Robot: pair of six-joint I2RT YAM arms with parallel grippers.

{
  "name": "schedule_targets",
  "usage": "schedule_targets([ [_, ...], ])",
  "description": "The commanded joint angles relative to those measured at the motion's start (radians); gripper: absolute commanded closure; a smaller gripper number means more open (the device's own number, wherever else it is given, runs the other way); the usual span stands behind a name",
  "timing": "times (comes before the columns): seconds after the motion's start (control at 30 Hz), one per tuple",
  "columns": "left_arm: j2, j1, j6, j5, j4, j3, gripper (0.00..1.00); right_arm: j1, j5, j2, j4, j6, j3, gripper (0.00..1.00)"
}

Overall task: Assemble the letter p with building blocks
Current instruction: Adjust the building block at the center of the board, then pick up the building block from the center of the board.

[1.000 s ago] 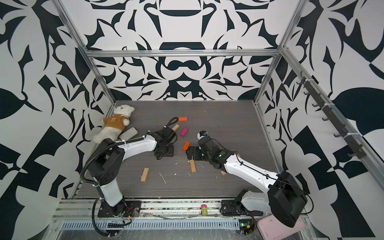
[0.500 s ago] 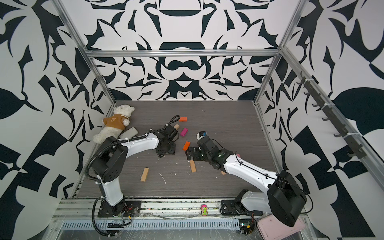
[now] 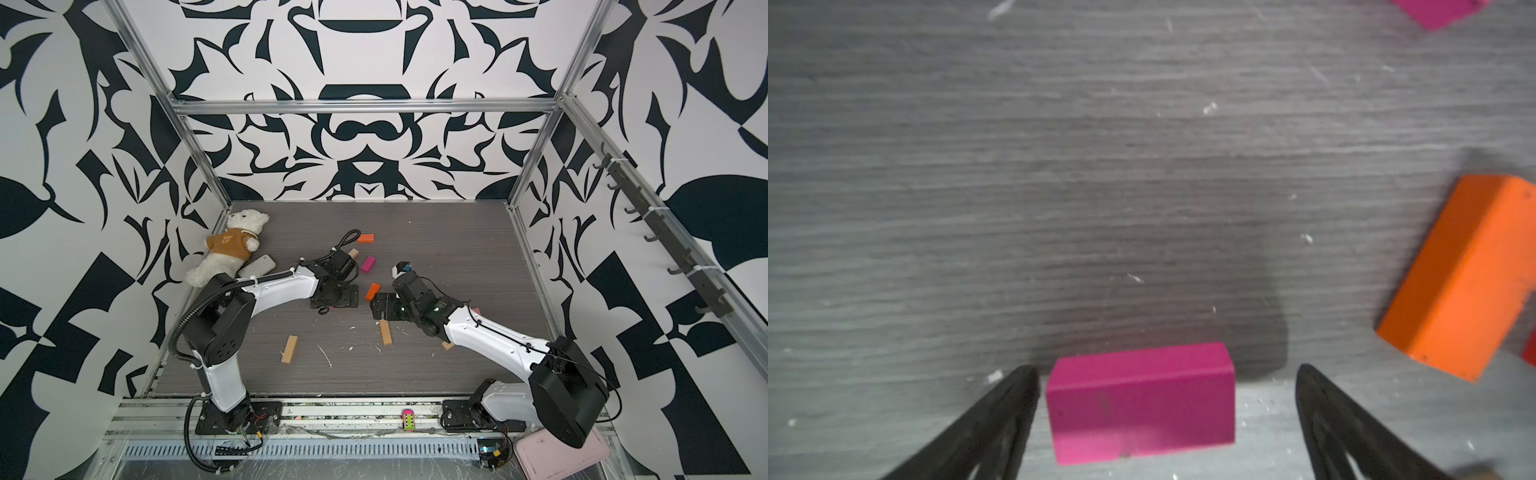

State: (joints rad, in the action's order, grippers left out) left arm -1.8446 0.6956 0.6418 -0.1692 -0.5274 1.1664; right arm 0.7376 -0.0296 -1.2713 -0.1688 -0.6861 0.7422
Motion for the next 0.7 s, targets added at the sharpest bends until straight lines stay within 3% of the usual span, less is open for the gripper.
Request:
schedule_targets([
  [0.0, 0.089, -0.001, 0.001, 0.038, -0.022, -0.020, 0.01, 0.006, 0.031, -0.005, -0.014, 0.004, 0.057, 0.02],
  [0.3, 0.438, -0.048, -0.059, 0.096, -0.047, -0.070, 0.01, 0.010, 0.071, -0.122, -0.077, -0.041, 0.170, 0.09],
  [0.47, 0.696, -0.195, -0.085, 0.206, -0.003, -0.201, 0.01, 0.011, 0.082, -0.233, -0.076, -0.088, 0.238, 0.13],
  [0.67, 0.837, -0.344, -0.159, 0.400, -0.033, -0.262, 0.01, 0.016, 0.100, -0.391, -0.090, -0.131, 0.333, 0.23],
])
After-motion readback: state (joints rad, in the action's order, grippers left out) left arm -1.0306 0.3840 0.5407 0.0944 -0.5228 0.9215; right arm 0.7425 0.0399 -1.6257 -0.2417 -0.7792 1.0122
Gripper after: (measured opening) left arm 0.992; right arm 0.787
